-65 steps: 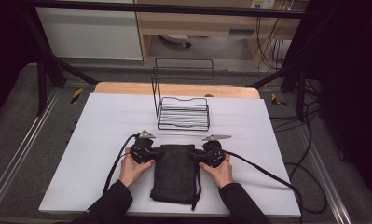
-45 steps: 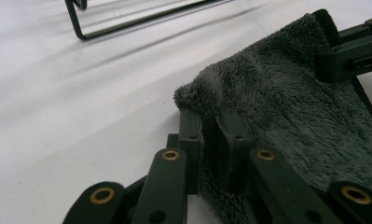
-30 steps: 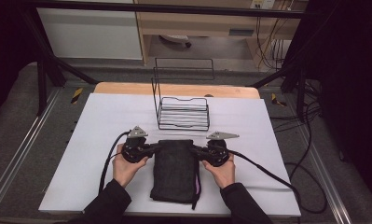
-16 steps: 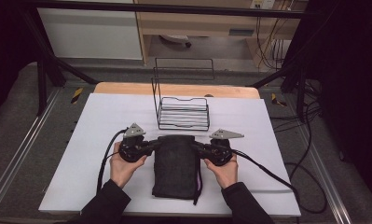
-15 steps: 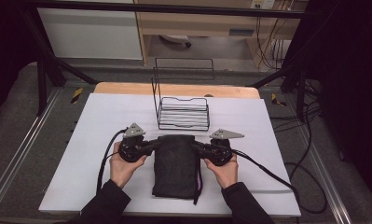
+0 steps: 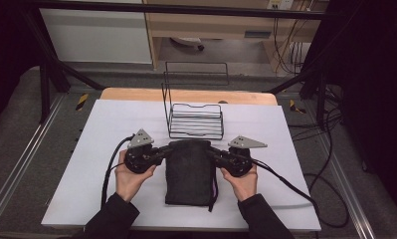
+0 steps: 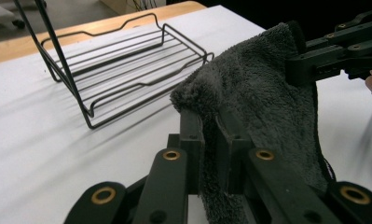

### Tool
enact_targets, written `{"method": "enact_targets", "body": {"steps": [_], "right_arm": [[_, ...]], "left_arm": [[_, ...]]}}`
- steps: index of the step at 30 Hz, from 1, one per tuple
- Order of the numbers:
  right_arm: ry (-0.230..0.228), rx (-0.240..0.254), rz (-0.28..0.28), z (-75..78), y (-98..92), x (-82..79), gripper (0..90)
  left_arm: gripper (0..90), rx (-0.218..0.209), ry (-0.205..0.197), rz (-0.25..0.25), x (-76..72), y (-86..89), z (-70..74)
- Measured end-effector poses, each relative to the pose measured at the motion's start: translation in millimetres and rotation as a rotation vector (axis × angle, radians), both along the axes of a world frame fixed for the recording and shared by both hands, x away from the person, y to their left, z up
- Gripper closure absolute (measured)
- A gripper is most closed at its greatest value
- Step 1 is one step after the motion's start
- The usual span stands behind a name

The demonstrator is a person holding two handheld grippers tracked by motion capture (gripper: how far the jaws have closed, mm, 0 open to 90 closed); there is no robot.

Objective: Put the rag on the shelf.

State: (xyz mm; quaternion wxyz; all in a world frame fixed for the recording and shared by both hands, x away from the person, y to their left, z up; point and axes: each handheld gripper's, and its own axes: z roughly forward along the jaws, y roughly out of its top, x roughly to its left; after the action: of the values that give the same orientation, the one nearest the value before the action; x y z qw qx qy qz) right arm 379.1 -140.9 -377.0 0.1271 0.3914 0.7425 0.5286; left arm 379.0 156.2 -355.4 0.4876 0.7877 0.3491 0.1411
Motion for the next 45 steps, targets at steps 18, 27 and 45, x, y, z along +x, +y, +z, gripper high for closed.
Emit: {"method": "enact_targets", "body": {"steps": [18,27,45], "right_arm": [[-0.146,0.019,-0.037,43.7,-7.5,-7.9,78.8],[-0.215,0.028,-0.059,66.7,-10.8,-8.4,78.9],[-0.356,0.06,-0.119,113.3,-7.9,-0.1,79.0]], "left_arm": [[82.1,-0.042,-0.125,-0.001,-4.2,-3.7,39.7],[82.2,-0.091,-0.177,0.011,0.1,-7.3,60.2],[82.4,-0.17,-0.277,0.04,10.3,-8.5,102.6]]}}
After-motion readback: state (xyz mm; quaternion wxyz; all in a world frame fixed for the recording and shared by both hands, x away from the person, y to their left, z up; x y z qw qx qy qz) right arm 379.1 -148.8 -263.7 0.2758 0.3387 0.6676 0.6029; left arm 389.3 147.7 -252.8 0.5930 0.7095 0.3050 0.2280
